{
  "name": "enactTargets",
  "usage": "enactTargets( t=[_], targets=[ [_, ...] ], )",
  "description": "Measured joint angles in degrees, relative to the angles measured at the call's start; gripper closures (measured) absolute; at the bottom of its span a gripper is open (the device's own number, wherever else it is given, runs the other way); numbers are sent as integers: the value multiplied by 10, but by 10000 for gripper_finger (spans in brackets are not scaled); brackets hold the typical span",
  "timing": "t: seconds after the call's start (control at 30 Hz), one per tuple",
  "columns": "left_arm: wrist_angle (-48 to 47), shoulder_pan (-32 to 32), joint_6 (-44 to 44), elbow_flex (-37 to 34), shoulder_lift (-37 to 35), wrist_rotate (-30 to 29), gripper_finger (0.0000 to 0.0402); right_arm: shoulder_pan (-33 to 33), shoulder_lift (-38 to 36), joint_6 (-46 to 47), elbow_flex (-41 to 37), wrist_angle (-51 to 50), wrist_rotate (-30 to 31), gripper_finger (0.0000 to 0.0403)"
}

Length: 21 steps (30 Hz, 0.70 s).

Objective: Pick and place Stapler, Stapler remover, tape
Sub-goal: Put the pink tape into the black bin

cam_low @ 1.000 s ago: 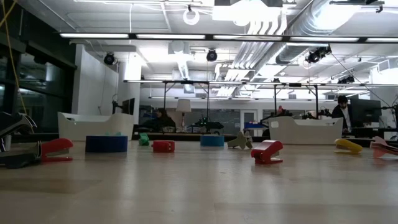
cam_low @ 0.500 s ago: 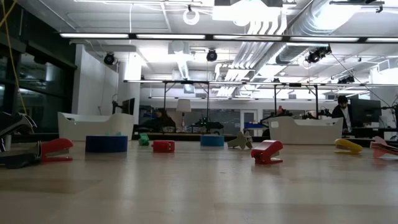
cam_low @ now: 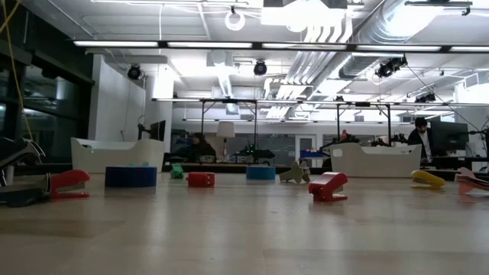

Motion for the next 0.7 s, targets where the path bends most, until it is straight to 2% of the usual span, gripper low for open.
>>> enactTargets(
  t=[0.2,0.4,0.53,0.7],
  targets=[
    [-158,-3,-52,9,-29,18,365,33,-1,-1,0,-7,147,251],
    [-312,-34,-137,28,-57,36,365,59,-1,-1,0,-15,266,241],
    [-381,-75,-181,40,-61,15,360,62,-1,19,0,-29,313,245],
    [-482,-138,-271,58,-61,-50,362,58,-1,53,0,-56,322,254]
  ],
)
